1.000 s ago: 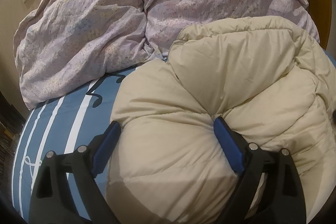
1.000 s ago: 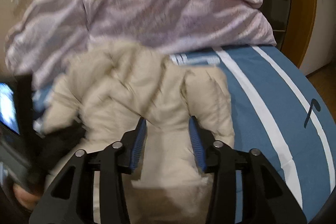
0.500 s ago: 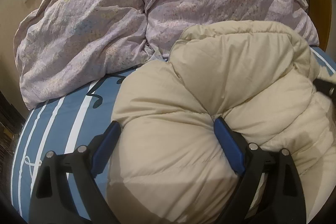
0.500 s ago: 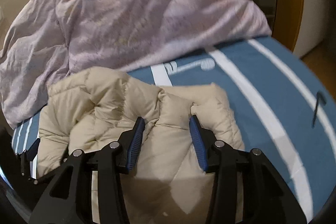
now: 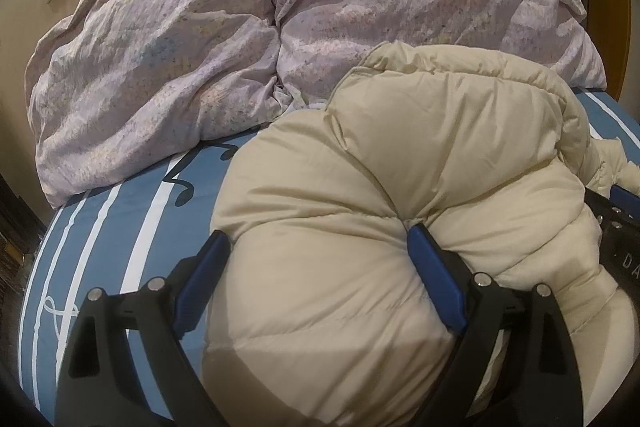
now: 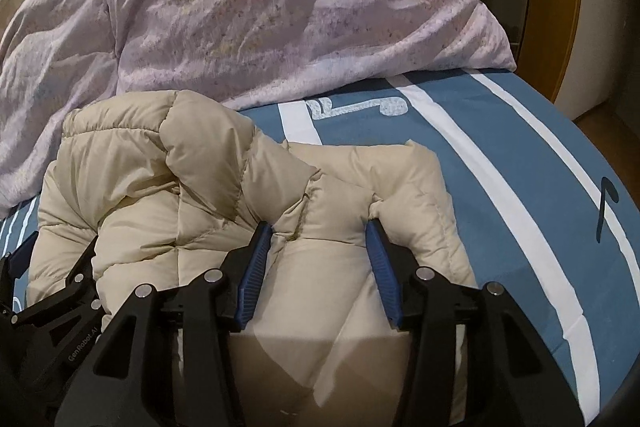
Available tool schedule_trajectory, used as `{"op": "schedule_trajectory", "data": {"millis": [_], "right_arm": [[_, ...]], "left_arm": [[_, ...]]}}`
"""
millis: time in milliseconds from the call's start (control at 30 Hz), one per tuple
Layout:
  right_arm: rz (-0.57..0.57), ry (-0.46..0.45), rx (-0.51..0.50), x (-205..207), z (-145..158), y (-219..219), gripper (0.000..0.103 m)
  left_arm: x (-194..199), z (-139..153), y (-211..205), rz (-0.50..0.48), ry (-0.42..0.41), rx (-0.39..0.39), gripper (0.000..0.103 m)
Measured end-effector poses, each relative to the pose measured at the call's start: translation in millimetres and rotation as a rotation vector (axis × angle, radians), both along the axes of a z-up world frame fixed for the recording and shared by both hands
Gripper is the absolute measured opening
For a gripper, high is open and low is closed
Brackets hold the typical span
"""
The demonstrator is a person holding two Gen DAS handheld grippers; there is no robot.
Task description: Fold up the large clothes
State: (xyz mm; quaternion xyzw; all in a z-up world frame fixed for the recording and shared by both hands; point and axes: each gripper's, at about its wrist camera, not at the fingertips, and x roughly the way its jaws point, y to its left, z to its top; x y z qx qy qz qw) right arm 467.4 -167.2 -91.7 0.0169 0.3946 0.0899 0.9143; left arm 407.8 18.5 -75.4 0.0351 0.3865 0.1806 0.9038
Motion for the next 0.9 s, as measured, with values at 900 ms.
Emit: {"op": "schedule_trajectory", "data": {"millis": [900], "right_arm": [[0.002, -0.001, 0.005, 1.3, -1.2, 0.6, 0.051]], "left_arm": [[3.3, -0.3, 0.0, 0.0, 0.006, 0.002, 0.092]]}}
